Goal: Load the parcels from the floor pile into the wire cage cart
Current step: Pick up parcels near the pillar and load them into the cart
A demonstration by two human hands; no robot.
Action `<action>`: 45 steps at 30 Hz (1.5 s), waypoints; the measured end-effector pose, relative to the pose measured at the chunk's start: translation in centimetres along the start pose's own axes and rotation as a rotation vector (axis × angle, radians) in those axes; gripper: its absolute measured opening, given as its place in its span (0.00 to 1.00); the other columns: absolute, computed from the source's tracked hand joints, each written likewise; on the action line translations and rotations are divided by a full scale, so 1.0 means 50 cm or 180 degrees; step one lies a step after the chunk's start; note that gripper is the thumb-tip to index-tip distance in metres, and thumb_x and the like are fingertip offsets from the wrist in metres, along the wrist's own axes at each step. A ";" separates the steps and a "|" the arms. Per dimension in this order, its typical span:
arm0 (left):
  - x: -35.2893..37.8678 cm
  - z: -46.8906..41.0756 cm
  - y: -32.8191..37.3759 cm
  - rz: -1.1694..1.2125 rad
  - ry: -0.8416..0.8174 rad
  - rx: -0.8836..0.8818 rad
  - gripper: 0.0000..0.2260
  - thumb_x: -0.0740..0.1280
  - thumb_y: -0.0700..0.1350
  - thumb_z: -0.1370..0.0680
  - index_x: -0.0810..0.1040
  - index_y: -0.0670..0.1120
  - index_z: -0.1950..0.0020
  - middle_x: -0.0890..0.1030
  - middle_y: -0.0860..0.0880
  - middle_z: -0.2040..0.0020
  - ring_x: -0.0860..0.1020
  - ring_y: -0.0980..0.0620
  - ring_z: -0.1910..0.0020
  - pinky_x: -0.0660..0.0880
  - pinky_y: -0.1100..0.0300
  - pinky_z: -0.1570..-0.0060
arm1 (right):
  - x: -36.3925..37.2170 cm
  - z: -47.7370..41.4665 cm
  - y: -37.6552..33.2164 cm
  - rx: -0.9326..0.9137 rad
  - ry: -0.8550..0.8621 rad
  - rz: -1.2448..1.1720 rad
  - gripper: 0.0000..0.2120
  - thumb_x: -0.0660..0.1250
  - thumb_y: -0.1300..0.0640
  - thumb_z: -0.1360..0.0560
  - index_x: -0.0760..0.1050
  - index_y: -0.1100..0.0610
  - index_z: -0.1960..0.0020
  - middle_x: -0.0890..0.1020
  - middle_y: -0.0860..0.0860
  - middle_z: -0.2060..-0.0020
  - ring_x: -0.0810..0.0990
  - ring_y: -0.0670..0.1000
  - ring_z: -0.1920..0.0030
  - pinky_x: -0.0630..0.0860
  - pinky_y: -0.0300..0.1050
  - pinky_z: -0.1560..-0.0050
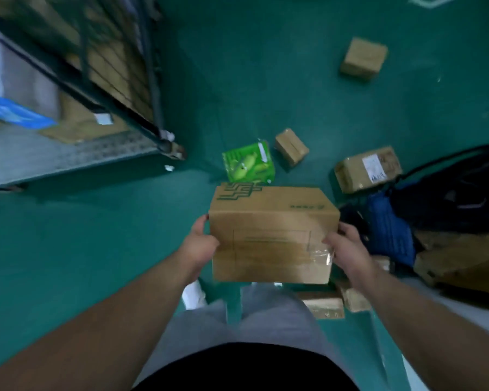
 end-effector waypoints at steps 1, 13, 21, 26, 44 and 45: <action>-0.039 0.023 -0.010 0.0145 0.0093 0.0037 0.33 0.59 0.29 0.22 0.63 0.54 0.21 0.79 0.49 0.51 0.76 0.56 0.58 0.72 0.60 0.63 | 0.032 0.018 -0.012 -0.0135 -0.0087 0.0067 0.31 0.71 0.51 0.36 0.68 0.43 0.34 0.83 0.49 0.43 0.83 0.55 0.43 0.78 0.62 0.37; -0.574 0.157 -0.327 0.1407 0.0841 0.0131 0.35 0.56 0.28 0.23 0.65 0.67 0.30 0.81 0.54 0.54 0.76 0.52 0.59 0.70 0.58 0.60 | 0.626 0.316 -0.042 -0.1121 -0.0545 0.0796 0.21 0.69 0.63 0.24 0.67 0.52 0.35 0.82 0.52 0.48 0.81 0.53 0.48 0.77 0.48 0.51; -0.904 0.207 -0.508 0.1404 0.1033 0.0379 0.37 0.58 0.31 0.25 0.64 0.64 0.23 0.84 0.50 0.41 0.78 0.50 0.51 0.74 0.58 0.50 | 0.938 0.480 0.055 -0.1222 -0.0544 0.0841 0.18 0.69 0.60 0.24 0.67 0.51 0.37 0.82 0.54 0.48 0.81 0.55 0.50 0.75 0.50 0.54; -1.017 0.205 -0.508 0.1444 0.1096 0.0422 0.36 0.60 0.31 0.24 0.65 0.67 0.25 0.83 0.54 0.43 0.79 0.49 0.44 0.74 0.54 0.39 | 1.034 0.531 0.035 -0.1299 -0.0632 0.0982 0.15 0.68 0.61 0.22 0.68 0.53 0.38 0.80 0.51 0.47 0.79 0.51 0.48 0.73 0.46 0.59; -1.247 -0.125 -0.157 0.1782 0.1377 0.0232 0.37 0.59 0.30 0.27 0.67 0.63 0.25 0.86 0.47 0.46 0.81 0.45 0.51 0.74 0.55 0.55 | 1.316 0.355 -0.480 -0.1616 -0.0765 0.1357 0.19 0.68 0.51 0.28 0.68 0.45 0.39 0.82 0.48 0.46 0.82 0.52 0.48 0.81 0.55 0.43; -1.258 -0.136 -0.124 0.1806 0.1401 0.0244 0.36 0.59 0.30 0.26 0.68 0.62 0.25 0.85 0.47 0.47 0.80 0.47 0.54 0.73 0.57 0.57 | 1.331 0.342 -0.515 -0.1642 -0.0692 0.1380 0.21 0.68 0.50 0.30 0.68 0.44 0.38 0.82 0.47 0.46 0.82 0.53 0.47 0.81 0.56 0.42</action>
Point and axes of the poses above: each hand's wrist, its own z-axis away from the middle knuckle, its own x-axis out of the palm, y = z × x, the point moved 2 cm from there along -z, towards the middle knuckle
